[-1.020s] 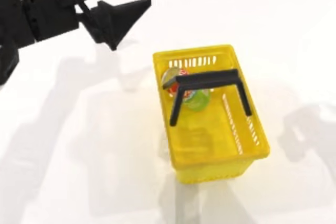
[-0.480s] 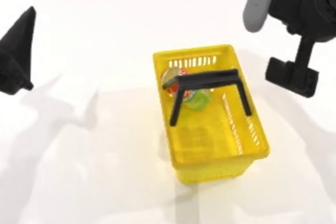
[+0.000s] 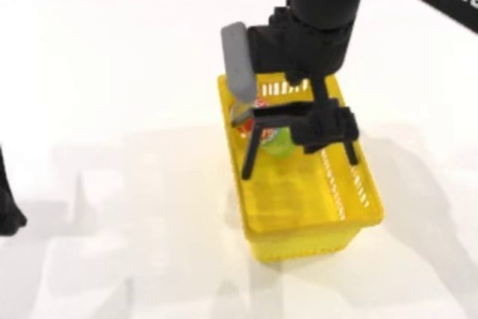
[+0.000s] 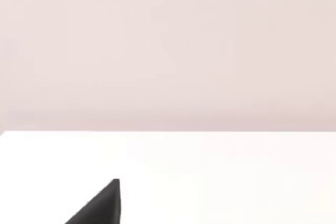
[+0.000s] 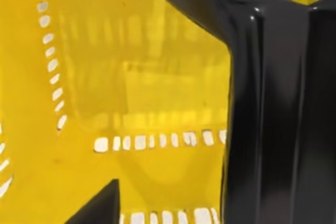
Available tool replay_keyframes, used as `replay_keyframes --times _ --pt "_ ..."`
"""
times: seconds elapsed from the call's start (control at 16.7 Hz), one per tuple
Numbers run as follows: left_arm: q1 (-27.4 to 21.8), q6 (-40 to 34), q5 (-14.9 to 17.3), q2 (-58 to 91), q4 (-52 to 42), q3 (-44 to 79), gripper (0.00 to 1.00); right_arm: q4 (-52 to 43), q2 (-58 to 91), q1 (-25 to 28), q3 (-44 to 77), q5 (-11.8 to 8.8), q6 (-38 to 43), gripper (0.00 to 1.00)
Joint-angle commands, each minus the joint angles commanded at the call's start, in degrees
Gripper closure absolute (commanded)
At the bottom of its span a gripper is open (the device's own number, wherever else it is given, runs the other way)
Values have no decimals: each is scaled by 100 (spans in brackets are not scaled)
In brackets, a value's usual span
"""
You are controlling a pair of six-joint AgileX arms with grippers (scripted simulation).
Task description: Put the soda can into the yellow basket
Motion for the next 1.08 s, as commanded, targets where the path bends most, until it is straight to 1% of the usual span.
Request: replay_keyframes --times 0.12,0.18,0.54,0.84,1.08 --pt "39 38 -186 -314 -203 -266 0 -208 291 102 282 -8 -144 0" --pt "46 46 -221 -377 -244 -322 0 -249 349 123 337 -10 -172 0" --pt "46 47 -223 -380 -246 -325 0 -225 352 106 315 -10 -176 0" --pt "46 47 -223 -380 -246 -325 0 230 258 126 -238 -12 -171 0" --pt "46 47 -223 -380 -246 -325 0 272 251 128 -283 -12 -171 0"
